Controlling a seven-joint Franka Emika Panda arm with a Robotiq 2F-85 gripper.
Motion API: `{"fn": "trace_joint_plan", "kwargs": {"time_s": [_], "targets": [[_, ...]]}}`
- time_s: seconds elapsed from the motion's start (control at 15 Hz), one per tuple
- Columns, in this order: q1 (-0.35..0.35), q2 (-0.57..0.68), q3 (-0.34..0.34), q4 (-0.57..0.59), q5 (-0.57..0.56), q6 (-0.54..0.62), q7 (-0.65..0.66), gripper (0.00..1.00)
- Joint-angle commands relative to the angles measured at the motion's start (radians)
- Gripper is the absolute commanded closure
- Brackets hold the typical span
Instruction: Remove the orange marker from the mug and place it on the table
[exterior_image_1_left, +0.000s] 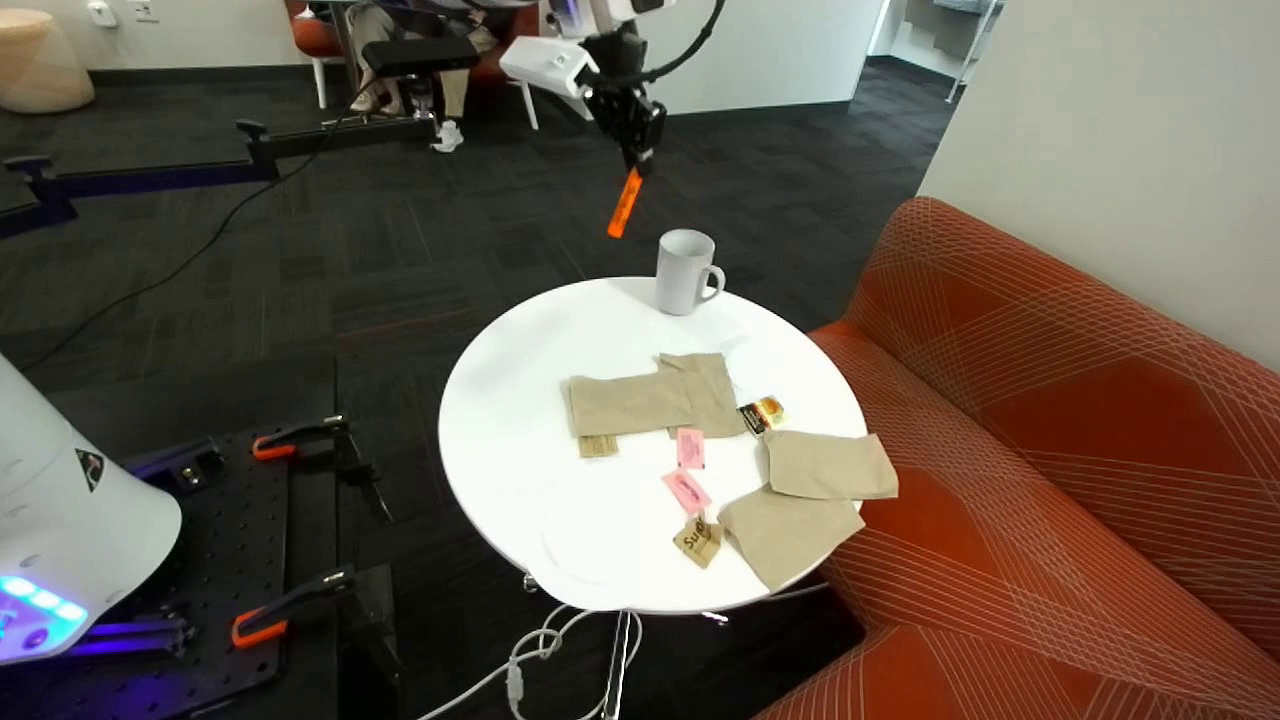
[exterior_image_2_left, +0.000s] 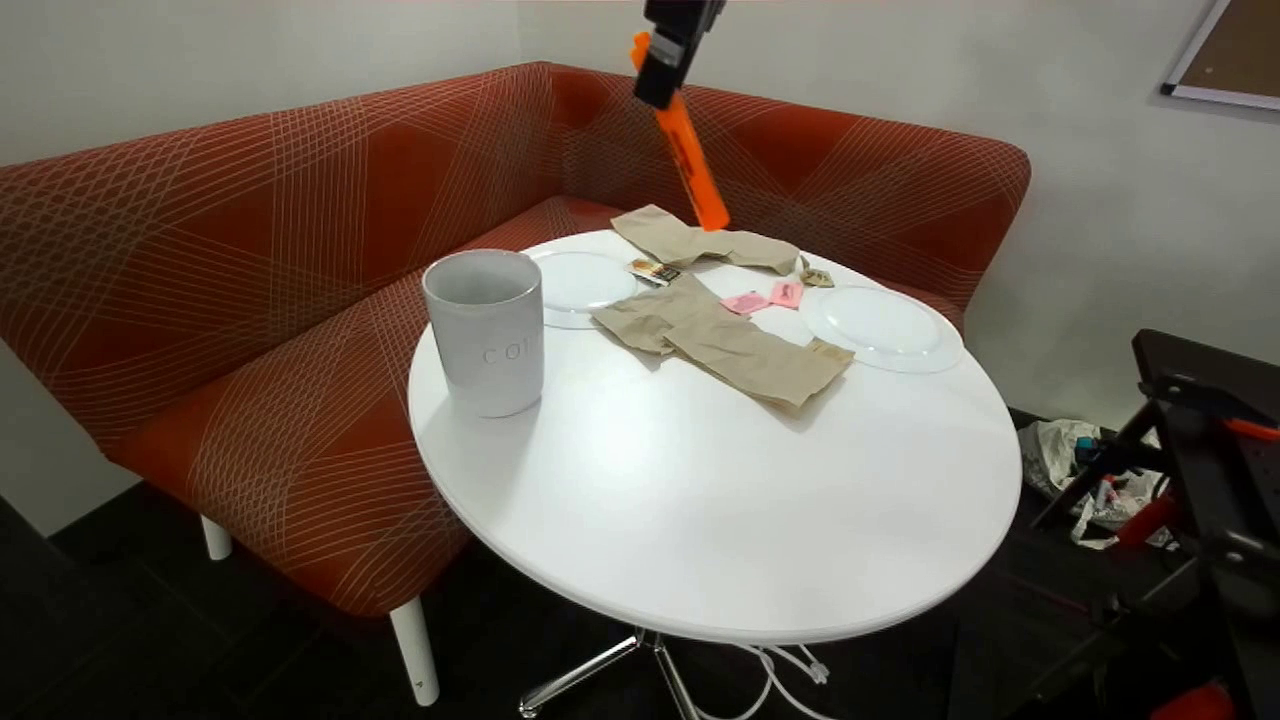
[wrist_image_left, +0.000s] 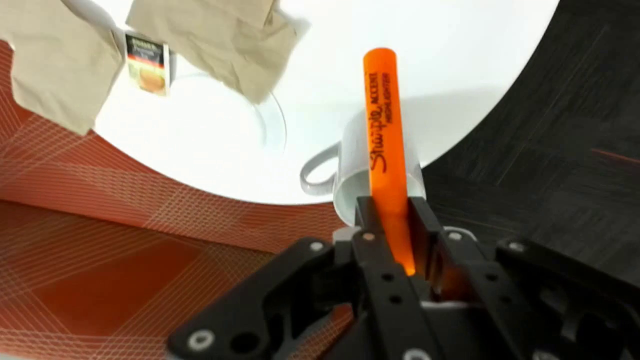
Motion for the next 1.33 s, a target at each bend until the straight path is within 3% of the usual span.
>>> {"fn": "trace_joint_plan", "kwargs": {"time_s": [0.0,0.27,0.67,1.27], "targets": [[-0.045,-0.072,0.035,-0.131,-0.014,-0.025,0.079,0.95],[-0.069,-0.048,0.044,-0.211,0.021,-0.018,0.175,0.95],[-0.082,0.049,0.027,-0.274,0.057,-0.013,0.442,0.95],[-0.102,0.241,0.025,-0.212,0.286,-0.003,0.433,0.95]]}}
